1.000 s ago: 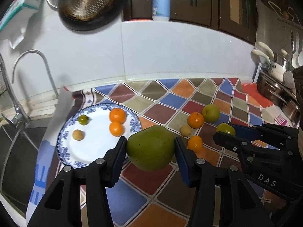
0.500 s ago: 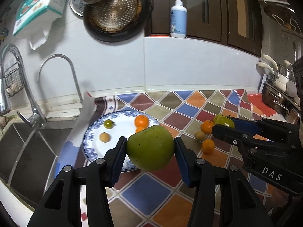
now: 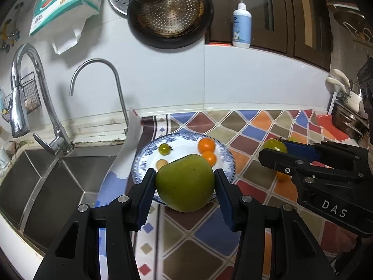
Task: Organize fruits
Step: 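Carry both fruits onto the blue-and-white plate and open both grippers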
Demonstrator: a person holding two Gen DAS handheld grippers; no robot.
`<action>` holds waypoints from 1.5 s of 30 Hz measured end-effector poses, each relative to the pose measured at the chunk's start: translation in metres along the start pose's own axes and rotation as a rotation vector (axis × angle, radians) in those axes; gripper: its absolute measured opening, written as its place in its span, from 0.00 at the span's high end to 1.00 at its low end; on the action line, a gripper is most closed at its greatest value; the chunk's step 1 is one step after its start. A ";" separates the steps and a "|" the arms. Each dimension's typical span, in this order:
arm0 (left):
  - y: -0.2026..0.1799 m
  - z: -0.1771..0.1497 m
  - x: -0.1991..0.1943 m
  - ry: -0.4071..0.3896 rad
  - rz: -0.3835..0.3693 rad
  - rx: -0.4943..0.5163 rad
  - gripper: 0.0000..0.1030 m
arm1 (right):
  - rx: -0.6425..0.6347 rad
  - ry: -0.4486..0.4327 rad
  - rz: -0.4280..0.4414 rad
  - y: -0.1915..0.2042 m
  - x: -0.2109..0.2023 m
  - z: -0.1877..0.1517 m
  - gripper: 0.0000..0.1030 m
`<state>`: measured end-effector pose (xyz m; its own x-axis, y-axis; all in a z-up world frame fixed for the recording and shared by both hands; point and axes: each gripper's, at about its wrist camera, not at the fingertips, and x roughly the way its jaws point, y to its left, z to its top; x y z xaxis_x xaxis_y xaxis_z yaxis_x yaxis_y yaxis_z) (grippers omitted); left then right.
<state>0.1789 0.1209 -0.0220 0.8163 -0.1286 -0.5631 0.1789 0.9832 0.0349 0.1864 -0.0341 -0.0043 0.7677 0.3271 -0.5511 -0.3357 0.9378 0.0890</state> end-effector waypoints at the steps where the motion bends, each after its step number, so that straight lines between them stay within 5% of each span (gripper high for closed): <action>1: 0.003 -0.001 0.002 0.002 0.000 0.000 0.52 | -0.001 0.003 0.000 0.003 0.003 0.000 0.71; 33: 0.074 0.021 0.142 0.100 -0.005 0.078 0.52 | -0.021 0.174 -0.016 0.011 0.170 0.029 0.71; 45: 0.074 0.024 0.183 0.130 -0.043 0.120 0.52 | -0.015 0.192 -0.025 0.008 0.200 0.030 0.71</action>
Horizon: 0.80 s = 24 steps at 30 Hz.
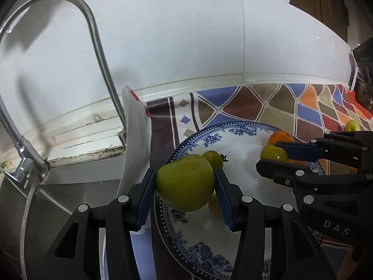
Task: Organize fruits
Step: 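Carry both fruits onto the blue-and-white plate and open both grippers, then withdraw both grippers from the plate toward the remaining oranges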
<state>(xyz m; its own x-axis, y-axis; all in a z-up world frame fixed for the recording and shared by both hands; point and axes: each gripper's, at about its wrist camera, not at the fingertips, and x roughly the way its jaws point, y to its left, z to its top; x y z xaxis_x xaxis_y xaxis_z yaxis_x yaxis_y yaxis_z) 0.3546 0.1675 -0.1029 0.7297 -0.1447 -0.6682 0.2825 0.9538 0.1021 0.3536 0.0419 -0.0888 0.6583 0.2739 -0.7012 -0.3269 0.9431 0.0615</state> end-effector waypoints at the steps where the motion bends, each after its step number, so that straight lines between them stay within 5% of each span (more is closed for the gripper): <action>1: 0.000 0.000 0.002 0.003 -0.005 0.002 0.52 | 0.001 -0.002 -0.005 -0.001 0.000 0.000 0.71; 10: -0.006 0.001 -0.005 -0.015 -0.003 0.016 0.48 | 0.017 -0.017 -0.040 -0.006 -0.008 -0.001 0.59; 24: -0.027 0.001 -0.078 -0.101 0.042 -0.047 0.27 | 0.045 -0.101 -0.048 -0.013 -0.076 -0.014 0.50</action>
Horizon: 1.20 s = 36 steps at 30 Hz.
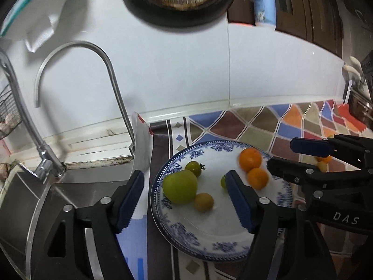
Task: Organize fruits
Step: 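Withdraw both grippers from the plate toward the remaining oranges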
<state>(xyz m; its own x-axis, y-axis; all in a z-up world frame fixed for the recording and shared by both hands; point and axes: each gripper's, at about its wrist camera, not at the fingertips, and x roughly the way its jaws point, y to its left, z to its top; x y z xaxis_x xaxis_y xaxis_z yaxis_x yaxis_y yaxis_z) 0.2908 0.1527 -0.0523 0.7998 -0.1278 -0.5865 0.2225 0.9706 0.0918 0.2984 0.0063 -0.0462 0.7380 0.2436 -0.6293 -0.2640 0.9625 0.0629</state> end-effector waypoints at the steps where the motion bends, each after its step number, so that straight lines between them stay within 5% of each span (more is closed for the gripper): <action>1: -0.002 0.000 -0.005 -0.004 -0.002 -0.007 0.26 | 0.001 -0.007 -0.004 -0.001 -0.006 0.000 0.50; 21: -0.072 -0.003 -0.087 -0.076 -0.006 -0.004 0.15 | 0.057 -0.110 -0.119 -0.043 -0.116 -0.035 0.42; 36: -0.145 -0.011 -0.104 -0.087 -0.005 0.015 0.14 | 0.048 -0.106 -0.148 -0.095 -0.158 -0.063 0.42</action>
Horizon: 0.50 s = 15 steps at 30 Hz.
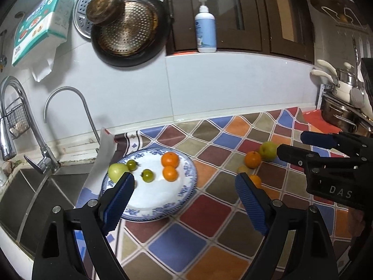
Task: Organize fruits
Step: 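Withdraw both grippers from the plate toward the remaining oranges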
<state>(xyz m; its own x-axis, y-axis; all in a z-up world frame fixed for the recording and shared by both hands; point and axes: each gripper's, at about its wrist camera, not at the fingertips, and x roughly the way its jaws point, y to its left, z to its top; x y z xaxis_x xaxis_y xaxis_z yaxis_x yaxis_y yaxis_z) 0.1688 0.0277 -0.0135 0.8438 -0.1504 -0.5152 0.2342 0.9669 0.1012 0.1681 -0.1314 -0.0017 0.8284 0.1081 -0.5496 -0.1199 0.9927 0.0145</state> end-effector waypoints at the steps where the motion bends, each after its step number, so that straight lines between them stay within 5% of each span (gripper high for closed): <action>1: -0.005 -0.001 0.000 0.001 0.004 0.002 0.14 | -0.007 0.001 -0.002 -0.004 -0.001 -0.001 0.42; 15: -0.068 -0.011 0.022 0.034 0.013 0.042 0.14 | -0.173 0.051 0.030 -0.050 0.013 -0.014 0.42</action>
<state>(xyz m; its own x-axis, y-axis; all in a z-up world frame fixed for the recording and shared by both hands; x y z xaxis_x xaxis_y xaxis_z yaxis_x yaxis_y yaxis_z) 0.1657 -0.0393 -0.0414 0.8301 -0.1306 -0.5421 0.2442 0.9591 0.1428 0.1773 -0.1798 -0.0219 0.7946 0.1306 -0.5929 -0.2406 0.9643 -0.1101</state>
